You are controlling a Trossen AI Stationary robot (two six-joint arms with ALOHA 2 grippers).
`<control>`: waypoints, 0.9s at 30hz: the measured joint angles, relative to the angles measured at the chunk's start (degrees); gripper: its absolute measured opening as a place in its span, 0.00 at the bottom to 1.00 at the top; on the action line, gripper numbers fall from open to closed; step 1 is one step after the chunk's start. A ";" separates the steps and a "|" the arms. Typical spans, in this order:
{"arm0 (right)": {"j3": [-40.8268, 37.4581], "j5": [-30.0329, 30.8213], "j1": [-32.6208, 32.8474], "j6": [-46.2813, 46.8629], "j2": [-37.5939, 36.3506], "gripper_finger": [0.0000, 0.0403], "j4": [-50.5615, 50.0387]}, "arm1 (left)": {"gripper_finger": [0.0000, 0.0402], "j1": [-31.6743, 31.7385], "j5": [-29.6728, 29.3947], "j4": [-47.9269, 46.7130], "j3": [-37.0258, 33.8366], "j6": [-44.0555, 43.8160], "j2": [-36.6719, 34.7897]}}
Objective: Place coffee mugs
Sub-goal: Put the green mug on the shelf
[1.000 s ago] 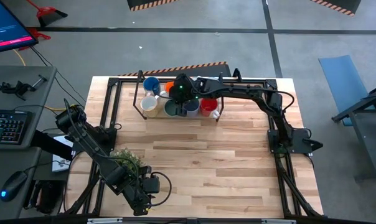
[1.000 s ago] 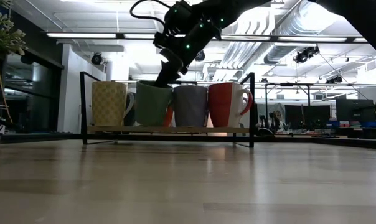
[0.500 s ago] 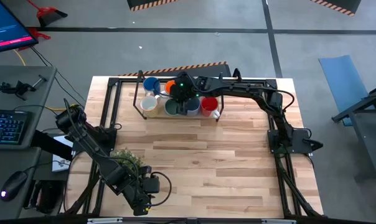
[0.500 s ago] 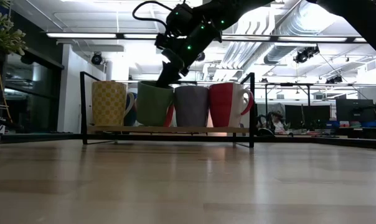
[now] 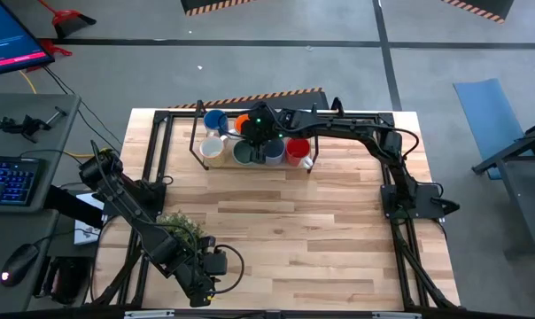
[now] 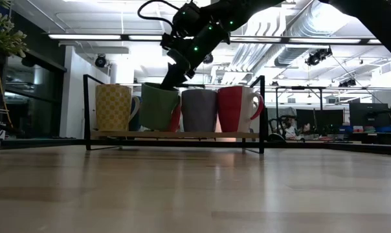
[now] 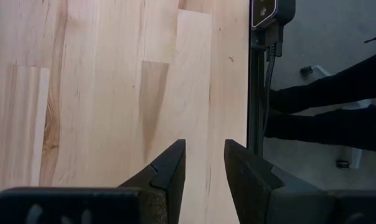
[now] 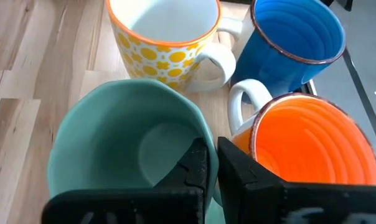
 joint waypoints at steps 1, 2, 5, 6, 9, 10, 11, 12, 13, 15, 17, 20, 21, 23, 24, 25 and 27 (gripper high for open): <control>0.00 -0.02 0.00 -0.04 0.00 0.00 -0.07 | 0.25 0.01 -0.01 0.00 0.00 0.00 0.00; 0.00 -0.02 0.00 -0.14 0.00 0.00 -0.08 | 0.25 -0.02 -0.02 0.00 0.00 0.00 0.00; 0.00 -0.02 0.00 -0.18 0.00 0.00 -0.01 | 0.25 -0.01 -0.01 0.02 0.00 0.00 0.00; 0.00 -0.04 0.00 -0.18 0.00 0.00 -0.04 | 0.25 -0.02 -0.01 0.01 0.00 0.00 0.00; 0.00 -0.38 0.00 -0.18 0.00 0.00 -0.03 | 0.25 -0.01 0.01 0.02 0.00 0.00 0.00; 0.00 -0.40 0.00 -0.18 0.00 0.00 -0.03 | 0.25 0.01 0.01 0.01 0.00 0.00 0.00; 0.00 -0.40 0.00 -0.18 0.00 0.00 -0.04 | 0.25 -0.02 0.01 0.02 0.00 0.00 0.00; 0.00 -0.40 0.00 -0.18 0.00 0.01 -0.05 | 0.25 -0.01 0.00 0.02 0.00 0.00 0.00; 0.00 -0.44 0.00 -0.16 0.00 0.02 -0.03 | 0.25 -0.01 -0.01 0.02 0.00 0.00 0.00; 0.00 -0.47 0.00 0.21 0.00 0.06 0.06 | 0.25 -0.01 0.00 0.01 0.00 0.00 0.00; 0.00 -0.20 0.02 0.24 0.00 0.10 0.51 | 0.25 -0.01 -0.01 0.02 0.00 0.00 0.00; 0.00 0.13 0.00 0.24 0.00 0.15 0.44 | 0.25 -0.01 0.00 0.02 0.00 0.00 0.00; 0.00 0.07 -0.01 0.24 0.00 0.16 0.47 | 0.25 -0.02 0.01 0.02 0.00 -0.02 0.00; 0.00 0.27 -0.04 0.24 0.00 0.17 0.59 | 0.25 0.00 0.00 0.02 0.00 -0.02 0.00; 0.00 0.51 -0.04 0.24 0.00 0.17 0.67 | 0.25 -0.02 0.00 0.02 0.00 -0.02 0.00; 0.00 0.86 0.00 0.24 0.00 0.17 0.91 | 0.25 -0.02 -0.02 0.01 0.00 -0.02 0.00; 0.00 1.51 0.00 0.26 0.00 0.17 1.92 | 0.25 0.01 -0.02 0.02 0.00 -0.02 0.00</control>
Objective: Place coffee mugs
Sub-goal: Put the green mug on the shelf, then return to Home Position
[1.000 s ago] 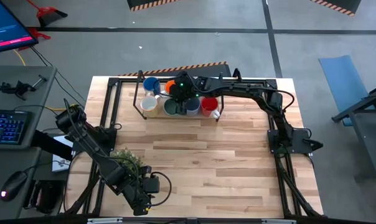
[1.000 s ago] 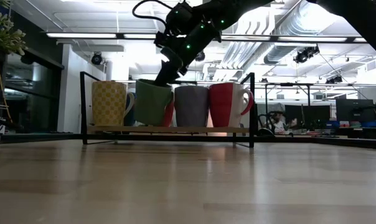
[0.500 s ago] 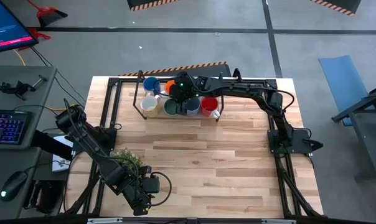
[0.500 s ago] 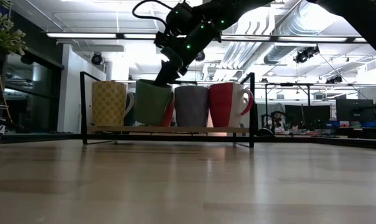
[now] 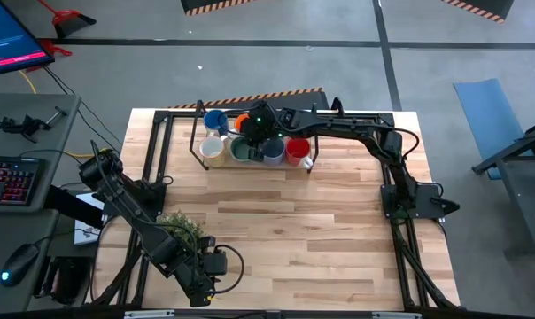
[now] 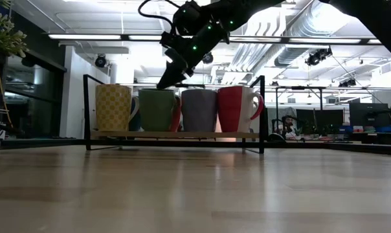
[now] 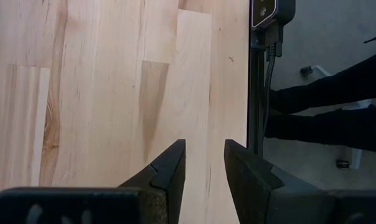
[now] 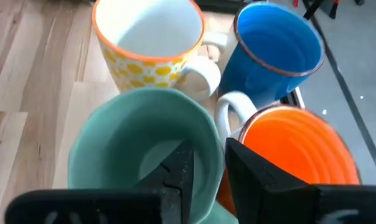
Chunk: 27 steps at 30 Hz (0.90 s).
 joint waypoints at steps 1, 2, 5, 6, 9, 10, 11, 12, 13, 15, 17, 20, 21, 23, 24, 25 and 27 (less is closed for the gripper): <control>0.00 0.04 0.00 0.00 0.00 0.17 0.44 | 0.25 -0.02 0.00 0.00 0.00 0.00 0.00; 0.00 0.04 0.00 0.00 0.00 0.17 0.73 | 0.25 -0.02 0.00 0.00 0.00 0.00 0.00; 0.00 0.04 0.00 0.05 0.00 0.17 0.74 | 0.25 -0.02 0.00 0.00 0.00 -0.07 0.00; 0.00 -0.04 0.00 0.15 0.00 0.17 0.70 | 0.25 -0.02 0.00 0.00 0.00 -0.07 0.00; 0.00 -0.27 0.00 0.17 0.00 0.17 0.70 | 0.25 -0.02 0.00 0.00 0.00 -0.07 0.00; 0.00 -0.27 0.00 0.17 0.00 0.17 0.70 | 0.25 -0.02 0.00 -0.01 0.00 -0.07 0.00; 0.00 -0.27 0.00 0.17 0.00 0.17 0.68 | 0.25 -0.01 0.00 0.00 0.00 -0.07 0.00; 0.00 -0.27 0.00 0.19 0.00 0.17 0.68 | 0.25 -0.01 0.00 0.00 0.00 -0.07 0.00; 0.00 -0.27 0.02 0.31 0.00 0.17 0.66 | 0.25 -0.01 -0.01 -0.01 0.00 -0.07 0.00; 0.00 -0.29 0.07 1.30 0.00 0.17 0.66 | 0.25 -0.02 -0.25 0.00 0.00 -0.07 0.00; 0.00 -0.33 0.09 1.53 0.00 0.17 0.66 | 0.25 -0.02 -0.88 0.00 0.00 -0.07 0.00; 0.54 -0.35 0.24 1.53 0.01 0.17 0.07 | 0.25 0.00 -1.31 0.00 0.00 -0.07 0.00; 1.28 -0.33 0.39 1.54 0.04 0.17 -0.51 | 0.25 -0.01 -1.31 0.00 0.00 -0.04 0.00; 3.28 -0.35 0.87 1.53 0.04 0.17 -1.33 | 0.25 -0.02 -1.31 0.00 0.00 -0.04 0.00; 4.48 -0.38 1.17 1.53 0.02 0.17 -2.04 | 0.25 -0.02 -1.31 -0.02 0.00 -0.04 0.00; 5.92 -0.38 1.44 1.53 0.04 0.17 -3.34 | 0.25 0.00 -1.31 -0.02 0.00 -0.04 0.00; 9.54 -0.40 1.94 1.78 0.03 0.17 -6.98 | 0.25 -0.02 -1.51 -0.02 0.00 -0.04 0.00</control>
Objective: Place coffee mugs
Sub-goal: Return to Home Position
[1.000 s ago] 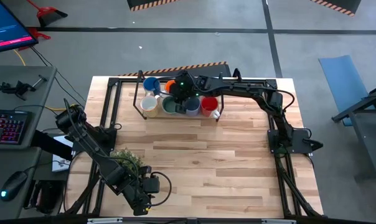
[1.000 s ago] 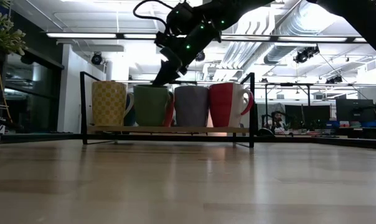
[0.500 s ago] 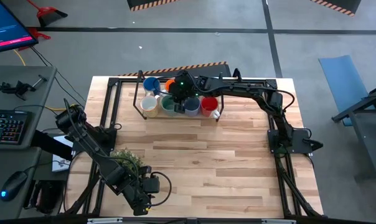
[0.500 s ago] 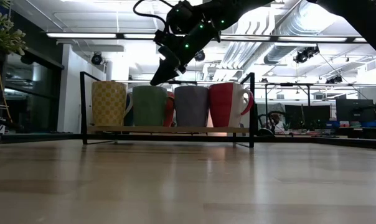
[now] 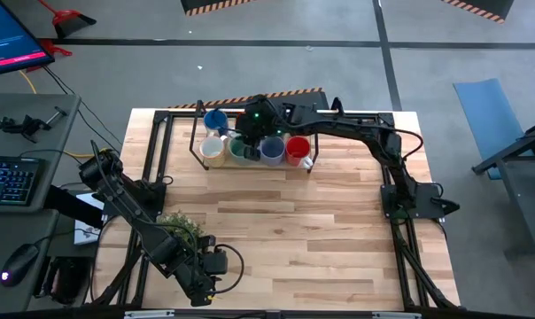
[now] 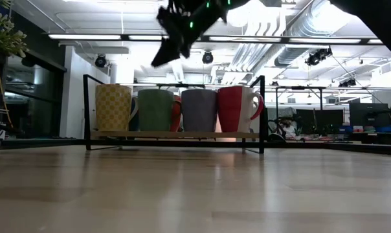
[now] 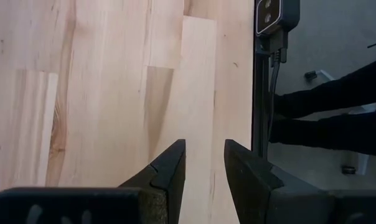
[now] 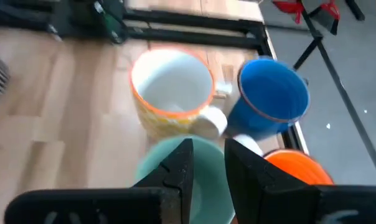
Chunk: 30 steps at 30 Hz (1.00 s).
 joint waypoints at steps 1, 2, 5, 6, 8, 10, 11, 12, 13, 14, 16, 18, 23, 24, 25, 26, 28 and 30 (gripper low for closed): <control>1.87 -0.03 0.26 0.99 -0.02 0.17 -2.28 | 0.25 -0.01 -0.02 0.00 0.00 0.01 0.00; 3.62 -0.08 0.54 2.04 -0.06 0.17 -5.11 | 0.25 0.01 -0.12 0.00 0.00 0.00 0.00; 8.32 -0.09 1.49 5.30 -0.05 0.17 -15.76 | 0.25 -0.01 -1.45 -0.02 0.00 0.32 0.00; 9.81 -0.09 1.80 6.10 -0.05 0.17 -19.42 | 0.25 0.02 -1.92 0.00 0.00 0.90 0.00; 12.56 -0.42 2.44 8.45 -0.05 0.17 -26.75 | 0.25 0.02 -2.92 -0.02 0.00 3.42 0.00; 14.46 -0.99 3.18 10.60 -0.05 0.17 -33.35 | 0.25 0.02 -3.79 0.06 0.00 6.33 0.00; 15.01 -1.31 3.64 12.08 -0.05 0.17 -36.16 | 0.25 0.02 -4.36 0.07 0.00 7.71 0.00; 15.42 -1.45 4.23 13.50 -0.05 0.17 -38.89 | 0.25 0.02 -4.81 0.07 0.00 8.96 0.00; 15.64 -1.45 4.89 14.67 -0.05 0.17 -41.44 | 0.25 0.02 -5.12 0.08 0.00 10.15 0.00; 15.77 -1.34 5.59 15.69 -0.05 0.17 -43.75 | 0.25 0.02 -5.35 0.10 0.00 11.24 0.00; 15.79 -0.28 7.25 17.24 -0.05 0.17 -47.41 | 0.25 0.02 -5.46 0.09 0.00 12.87 0.00; 15.79 1.64 9.19 18.03 -0.03 0.17 -48.97 | 0.25 0.02 -5.46 0.11 0.00 13.74 0.00; 15.79 8.19 14.82 20.83 -0.30 0.17 -50.65 | 0.25 0.02 -5.46 0.12 0.00 14.08 0.00; 15.79 9.94 16.02 20.82 -0.40 0.17 -50.60 | 0.25 0.02 -5.46 0.15 0.00 14.10 0.00; 15.79 11.40 17.25 20.82 -0.56 0.17 -50.72 | 0.25 0.02 -5.45 0.18 0.00 14.10 0.00; 15.79 12.50 18.46 21.07 -0.68 0.17 -50.97 | 0.25 0.02 -5.44 0.24 0.00 14.10 0.00; 15.79 14.03 20.83 22.19 -0.86 0.17 -50.95 | 0.25 0.02 -5.44 0.47 0.00 14.10 0.00; 15.79 15.72 23.47 23.93 -1.05 0.17 -50.99 | 0.25 0.02 -5.44 0.50 0.00 14.10 0.00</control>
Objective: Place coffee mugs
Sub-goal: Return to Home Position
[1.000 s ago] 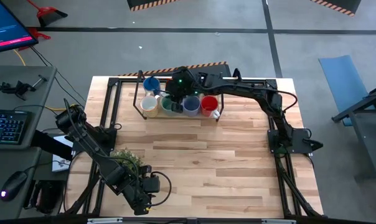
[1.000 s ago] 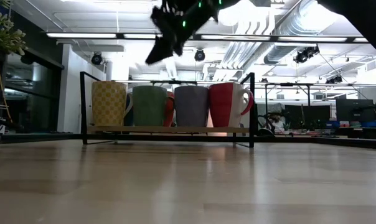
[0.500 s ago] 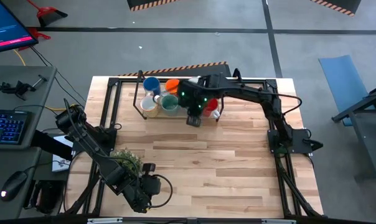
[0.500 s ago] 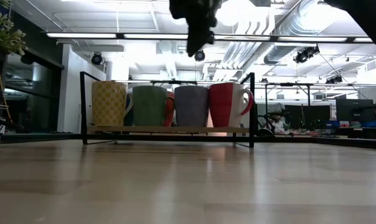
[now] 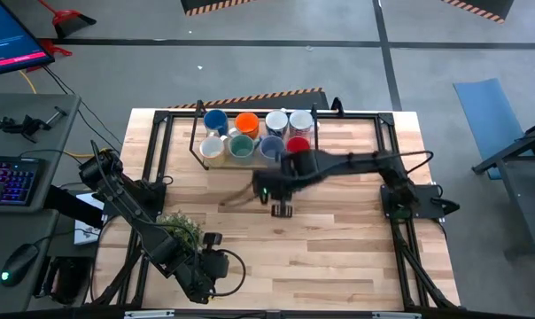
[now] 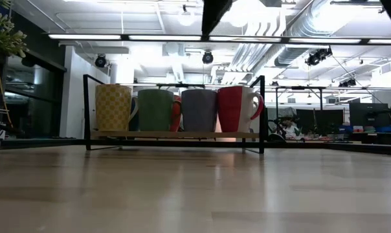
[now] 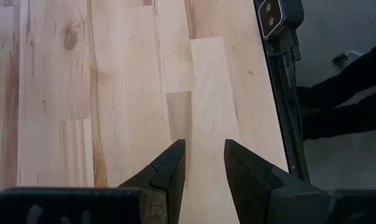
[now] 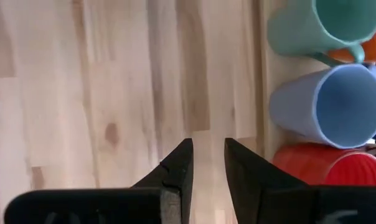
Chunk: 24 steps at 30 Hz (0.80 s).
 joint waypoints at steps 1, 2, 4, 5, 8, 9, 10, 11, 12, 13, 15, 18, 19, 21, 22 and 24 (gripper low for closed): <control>0.00 1.04 1.35 0.70 -0.12 0.17 0.21 | 0.25 0.00 0.00 0.00 0.00 0.00 0.00; 0.00 2.62 2.89 1.37 -0.23 0.17 0.95 | 0.25 0.00 0.00 0.00 0.00 0.00 0.00; 0.00 6.33 6.13 1.61 -0.29 0.17 2.45 | 0.25 0.00 0.00 0.00 0.00 0.00 0.02; 0.00 8.24 7.66 1.98 -0.29 0.17 2.94 | 0.25 0.00 0.00 0.00 0.00 0.00 0.02; 0.00 11.93 11.78 3.94 -0.29 0.17 4.12 | 0.25 0.00 0.02 0.00 0.00 0.00 0.02; 0.00 13.05 12.94 4.45 -0.29 0.17 4.28 | 0.25 0.00 0.02 0.01 0.00 0.00 0.02; 0.00 14.55 13.97 5.37 -0.29 0.17 4.50 | 0.25 0.00 0.02 0.01 0.00 0.00 0.02; 0.00 16.32 14.94 6.77 -0.29 0.17 4.61 | 0.25 0.00 0.02 0.00 0.00 0.00 0.02; 0.00 18.48 15.93 8.55 -0.29 0.17 4.56 | 0.25 0.00 0.02 0.02 0.00 0.00 0.02; 0.00 20.50 16.98 10.08 -0.29 0.17 4.53 | 0.25 0.00 0.02 0.02 0.00 0.00 0.02; 0.00 24.47 18.90 11.79 -0.29 0.17 4.12 | 0.25 0.00 0.02 0.00 0.00 0.00 0.02; -0.99 30.65 21.19 13.28 -0.40 0.17 4.39 | 0.25 0.00 0.02 0.01 0.00 0.00 0.02; -1.81 32.71 21.70 14.34 -0.45 0.17 3.96 | 0.25 0.00 0.04 0.01 0.00 0.00 0.02; -3.99 36.69 22.38 16.30 -0.69 0.17 2.63 | 0.25 0.00 0.04 0.03 0.01 0.00 0.02; -5.27 38.30 22.41 17.12 -0.96 0.17 2.66 | 0.25 0.00 0.07 0.01 0.01 0.00 0.02; -8.11 40.00 22.39 18.89 -1.72 0.17 2.76 | 0.25 0.00 0.07 0.11 0.02 0.00 0.04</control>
